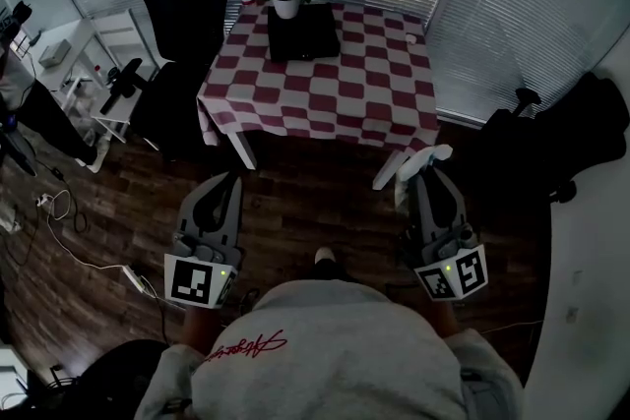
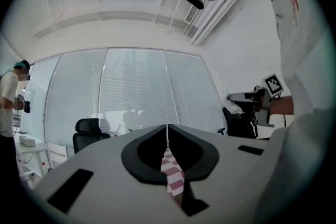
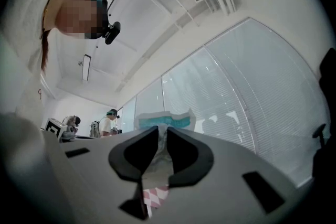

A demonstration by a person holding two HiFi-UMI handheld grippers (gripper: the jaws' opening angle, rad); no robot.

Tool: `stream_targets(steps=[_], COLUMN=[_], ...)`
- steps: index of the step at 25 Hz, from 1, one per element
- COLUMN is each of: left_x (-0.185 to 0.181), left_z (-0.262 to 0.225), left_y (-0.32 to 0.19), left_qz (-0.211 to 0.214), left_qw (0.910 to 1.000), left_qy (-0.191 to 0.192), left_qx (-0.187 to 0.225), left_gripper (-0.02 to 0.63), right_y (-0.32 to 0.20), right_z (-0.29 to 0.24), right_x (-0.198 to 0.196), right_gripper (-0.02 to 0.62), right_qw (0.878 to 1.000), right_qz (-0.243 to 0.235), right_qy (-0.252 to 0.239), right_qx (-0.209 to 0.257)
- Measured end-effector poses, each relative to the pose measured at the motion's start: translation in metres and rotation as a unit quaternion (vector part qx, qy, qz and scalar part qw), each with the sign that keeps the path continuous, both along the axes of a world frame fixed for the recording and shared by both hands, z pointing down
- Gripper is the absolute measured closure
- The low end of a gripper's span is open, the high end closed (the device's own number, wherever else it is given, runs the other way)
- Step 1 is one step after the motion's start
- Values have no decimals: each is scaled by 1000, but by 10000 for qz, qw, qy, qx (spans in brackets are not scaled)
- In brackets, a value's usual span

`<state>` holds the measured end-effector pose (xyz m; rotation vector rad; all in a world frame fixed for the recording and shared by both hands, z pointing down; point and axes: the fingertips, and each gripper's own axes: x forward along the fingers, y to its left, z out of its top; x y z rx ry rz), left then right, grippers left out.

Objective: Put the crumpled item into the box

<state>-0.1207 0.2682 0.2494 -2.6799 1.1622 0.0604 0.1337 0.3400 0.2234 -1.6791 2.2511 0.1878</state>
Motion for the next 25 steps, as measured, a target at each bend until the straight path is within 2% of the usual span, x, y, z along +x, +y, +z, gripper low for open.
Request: stream_targets(steps=[6,14,21,25], left_x=[16,49,70,71], left_z=[0,-10,1,5], left_y=[-30,-67,-80,-81], left_qz=[-112,-220,-417,-370], left_qw=[9999,9997,9991,9993], left_qy=[-26,-49,-77,-101], left_qx=[-75,114,-28,-44], left_gripper=[583,584,584,584], right_y=[-35,-75,-102,-108], right_z=[-1,-2,11,17], right_x=[15,49,69,67], right_gripper=[535,535,535,535], right_qw=[9999,9996,9988,9984], right_qz=[-132,-267,-475,-534], right_qy=[-16,-58,-40,-87], right_qx=[-4,-3,-98,-149])
